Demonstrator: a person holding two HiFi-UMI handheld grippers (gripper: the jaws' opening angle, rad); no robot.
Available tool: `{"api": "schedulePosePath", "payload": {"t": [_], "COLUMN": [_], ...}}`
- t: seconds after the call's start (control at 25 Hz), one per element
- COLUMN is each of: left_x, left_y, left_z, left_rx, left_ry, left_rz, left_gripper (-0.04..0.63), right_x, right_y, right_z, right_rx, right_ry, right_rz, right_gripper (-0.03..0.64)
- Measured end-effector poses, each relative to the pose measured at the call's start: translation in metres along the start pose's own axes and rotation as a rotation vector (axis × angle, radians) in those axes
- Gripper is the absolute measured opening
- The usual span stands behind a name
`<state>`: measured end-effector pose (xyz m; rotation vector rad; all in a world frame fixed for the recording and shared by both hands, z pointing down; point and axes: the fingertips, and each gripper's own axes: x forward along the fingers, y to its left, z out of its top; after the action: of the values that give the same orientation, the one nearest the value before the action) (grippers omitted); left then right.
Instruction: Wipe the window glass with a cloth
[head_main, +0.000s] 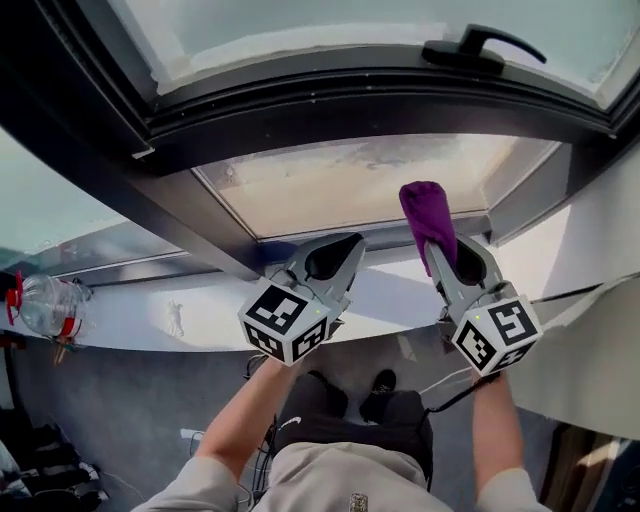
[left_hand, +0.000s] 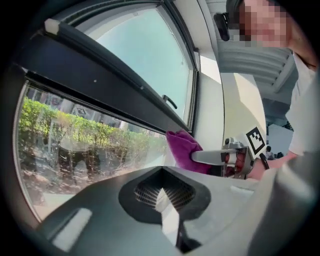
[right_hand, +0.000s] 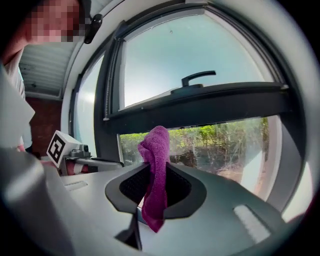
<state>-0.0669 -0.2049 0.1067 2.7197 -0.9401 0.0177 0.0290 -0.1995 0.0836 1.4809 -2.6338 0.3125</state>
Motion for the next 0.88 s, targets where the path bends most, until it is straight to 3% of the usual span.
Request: {"api": "schedulePosePath", "payload": {"t": [0.16, 0.28, 0.44, 0.6, 0.88], "left_x": [-0.01, -0.012, -0.009, -0.01, -0.035], "left_y": [0.049, 0.08, 0.096, 0.112, 0.136], "left_z": [-0.027, -0.049, -0.078, -0.094, -0.09], "left_rx": [0.087, 0.16, 0.236, 0.301, 0.381], "left_ry": [-0.037, -0.035, -0.073, -0.114, -0.186], "left_rz": [0.127, 0.18, 0.261, 0.296, 0.407], "left_gripper": [0.0, 0.0, 0.0, 0.0, 0.0], "right_x": [0.052, 0.086, 0.1, 0.128, 0.154], "right_y": [0.012, 0.023, 0.029, 0.047, 0.093], "right_z": [-0.009, -0.019, -0.036, -0.044, -0.038], "right_rx": [-0.183, -0.347, -0.427, -0.547, -0.716], "right_ry": [-0.056, -0.124, -0.146, -0.241, -0.343], "right_rz": [0.173, 0.25, 0.274, 0.299, 0.309], "right_gripper": [0.094, 0.094, 0.093, 0.094, 0.092]}}
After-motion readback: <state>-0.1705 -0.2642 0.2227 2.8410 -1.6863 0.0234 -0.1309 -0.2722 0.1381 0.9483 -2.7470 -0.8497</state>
